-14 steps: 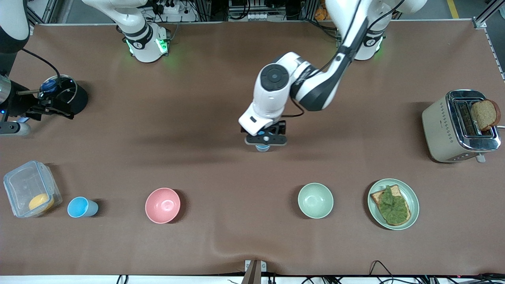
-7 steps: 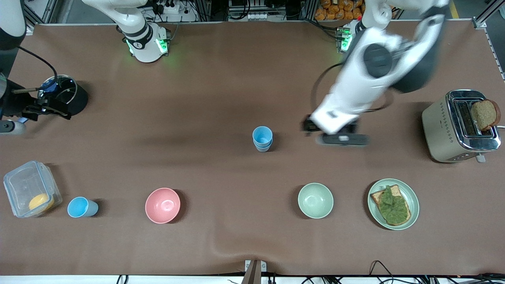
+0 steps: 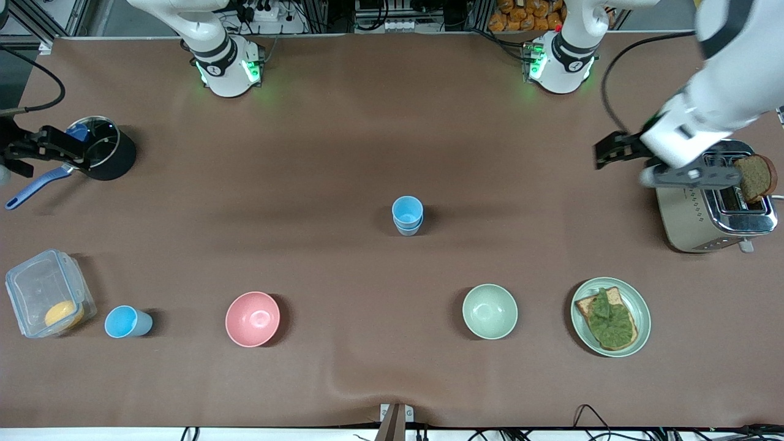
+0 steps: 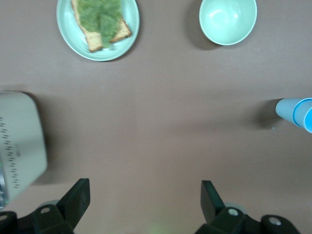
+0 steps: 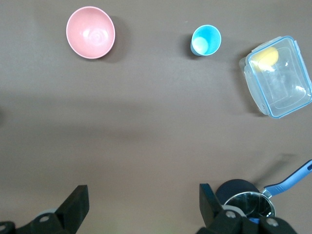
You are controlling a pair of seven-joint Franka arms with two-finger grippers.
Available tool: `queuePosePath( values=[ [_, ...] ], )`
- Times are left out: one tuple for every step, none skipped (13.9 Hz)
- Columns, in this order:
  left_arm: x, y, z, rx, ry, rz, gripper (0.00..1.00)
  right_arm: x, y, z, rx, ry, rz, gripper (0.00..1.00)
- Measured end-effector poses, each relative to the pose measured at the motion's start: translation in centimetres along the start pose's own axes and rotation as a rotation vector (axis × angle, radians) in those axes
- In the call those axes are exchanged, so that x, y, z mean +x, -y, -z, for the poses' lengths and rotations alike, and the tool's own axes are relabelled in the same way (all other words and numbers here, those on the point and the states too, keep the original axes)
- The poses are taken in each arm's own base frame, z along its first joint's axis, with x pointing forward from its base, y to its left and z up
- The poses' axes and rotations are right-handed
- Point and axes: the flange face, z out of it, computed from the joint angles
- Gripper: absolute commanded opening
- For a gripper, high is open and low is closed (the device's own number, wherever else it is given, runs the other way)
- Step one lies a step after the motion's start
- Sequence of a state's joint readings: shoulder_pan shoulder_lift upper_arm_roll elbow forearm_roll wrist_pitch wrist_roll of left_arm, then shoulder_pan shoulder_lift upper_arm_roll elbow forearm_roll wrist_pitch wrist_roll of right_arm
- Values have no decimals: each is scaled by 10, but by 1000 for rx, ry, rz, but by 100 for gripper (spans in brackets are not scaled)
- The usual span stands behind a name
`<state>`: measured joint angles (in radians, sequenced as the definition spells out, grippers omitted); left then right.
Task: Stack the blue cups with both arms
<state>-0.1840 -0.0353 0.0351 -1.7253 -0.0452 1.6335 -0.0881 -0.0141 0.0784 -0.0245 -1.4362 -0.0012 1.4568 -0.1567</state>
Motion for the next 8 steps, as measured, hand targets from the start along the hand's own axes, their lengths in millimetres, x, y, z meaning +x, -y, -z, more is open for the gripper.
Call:
queuePosePath(
  values=[
    [-5,16,7,-2,2,7,100,0,0,0,0,2,3,100],
    [-11,30,14,-4,8,14,100,0,0,-1,0,3,5,100],
    [-17,42,21,-3,14,10,100,0,0,-1,0,4,4,100],
    [-22,55,28,0,14,2,100,1,-3,-2,1,6,-1,100],
    [-25,67,34,0,10,4,100,1,-10,-4,1,6,-13,100],
    [-27,79,38,-1,7,13,100,0,-23,-4,0,-3,-35,100],
    [-29,88,40,4,7,23,100,-1,-37,1,-2,-23,-58,100],
    [-30,93,40,12,12,31,100,-4,-48,7,-6,-40,-73,100]
  ],
)
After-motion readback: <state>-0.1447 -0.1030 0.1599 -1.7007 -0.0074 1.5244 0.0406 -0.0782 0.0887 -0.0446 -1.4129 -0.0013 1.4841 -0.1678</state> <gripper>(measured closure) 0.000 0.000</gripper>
